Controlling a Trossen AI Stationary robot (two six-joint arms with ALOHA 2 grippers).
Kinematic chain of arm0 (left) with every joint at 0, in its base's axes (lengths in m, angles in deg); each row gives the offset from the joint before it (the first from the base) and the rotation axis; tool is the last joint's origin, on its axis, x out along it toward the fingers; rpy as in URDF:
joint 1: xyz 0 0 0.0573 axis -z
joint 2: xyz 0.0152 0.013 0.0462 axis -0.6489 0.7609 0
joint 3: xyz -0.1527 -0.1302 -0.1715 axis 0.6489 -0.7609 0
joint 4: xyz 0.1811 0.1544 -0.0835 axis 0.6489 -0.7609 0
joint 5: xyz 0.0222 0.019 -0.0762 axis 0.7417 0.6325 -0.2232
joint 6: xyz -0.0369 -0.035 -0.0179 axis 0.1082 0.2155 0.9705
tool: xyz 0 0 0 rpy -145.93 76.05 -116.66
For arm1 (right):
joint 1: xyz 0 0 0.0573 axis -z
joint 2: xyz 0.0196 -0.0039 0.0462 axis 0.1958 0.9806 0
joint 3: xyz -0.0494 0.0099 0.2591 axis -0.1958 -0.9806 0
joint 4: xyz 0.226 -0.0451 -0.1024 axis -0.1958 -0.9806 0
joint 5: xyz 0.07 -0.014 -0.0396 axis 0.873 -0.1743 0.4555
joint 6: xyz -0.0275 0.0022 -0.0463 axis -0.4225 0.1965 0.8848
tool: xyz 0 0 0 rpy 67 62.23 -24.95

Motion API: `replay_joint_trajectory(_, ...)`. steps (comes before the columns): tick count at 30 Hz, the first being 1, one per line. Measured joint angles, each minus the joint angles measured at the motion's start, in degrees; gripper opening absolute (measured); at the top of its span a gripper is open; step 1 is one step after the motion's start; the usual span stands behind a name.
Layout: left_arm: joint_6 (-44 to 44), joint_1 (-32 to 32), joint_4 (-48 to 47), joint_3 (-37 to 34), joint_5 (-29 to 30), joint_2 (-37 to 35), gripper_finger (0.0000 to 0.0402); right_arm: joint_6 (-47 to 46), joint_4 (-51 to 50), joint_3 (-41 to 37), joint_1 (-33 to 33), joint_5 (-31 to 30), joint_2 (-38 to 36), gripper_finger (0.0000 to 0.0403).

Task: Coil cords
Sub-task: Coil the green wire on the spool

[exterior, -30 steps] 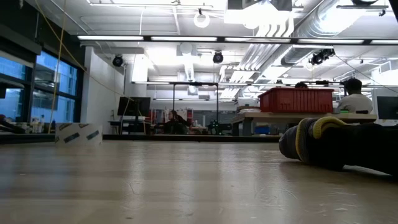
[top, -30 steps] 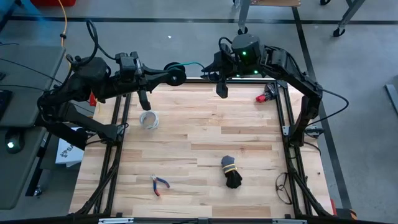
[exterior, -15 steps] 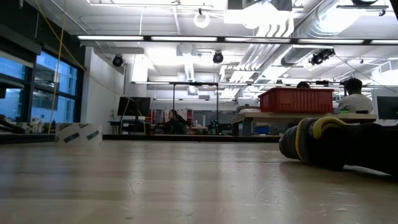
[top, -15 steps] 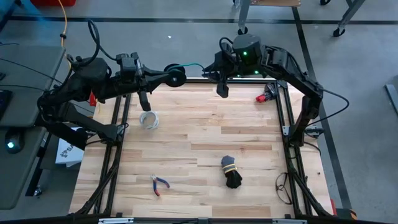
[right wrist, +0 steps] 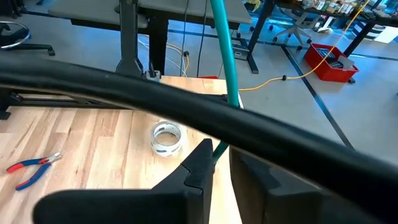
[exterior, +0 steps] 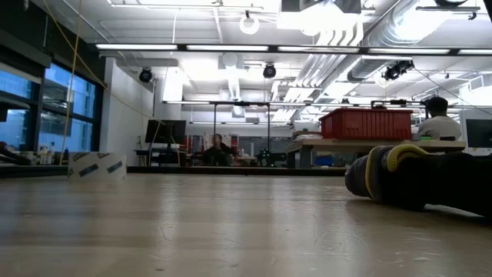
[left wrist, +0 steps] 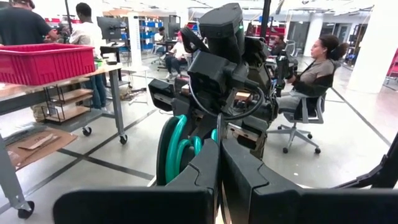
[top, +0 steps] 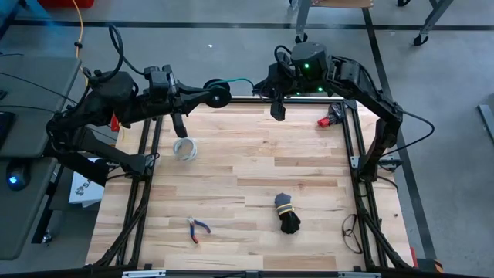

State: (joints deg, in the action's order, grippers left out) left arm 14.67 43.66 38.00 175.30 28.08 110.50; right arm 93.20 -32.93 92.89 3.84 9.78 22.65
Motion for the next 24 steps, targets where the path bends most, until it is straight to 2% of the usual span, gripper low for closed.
replay_joint_trajectory(10, 0.1, 0.0, 1.8, 0.0, -0.1, 0.0, 0.0007, -0.6, 0.0, 0.0, -0.1, 0.6, 0.0, 0.0005)
replay_joint_trajectory(14, 1.7, 0.0, 2.0, 0.0, -0.1, 0.2, 0.0007, -2.7, 0.1, 0.0, -0.8, 1.3, 0.0, 0.0002)
replay_joint_trajectory(19, 4.6, -1.1, 4.3, 0.0, 0.0, 2.0, 0.0007, -4.2, 3.6, 0.0, -4.7, 2.7, 1.1, 0.0001)
replay_joint_trajectory(24, 4.5, -2.2, 10.6, 0.0, -0.1, 4.3, 0.0007, -3.5, 7.8, 0.0, -9.2, 2.9, 3.1, 0.0001)
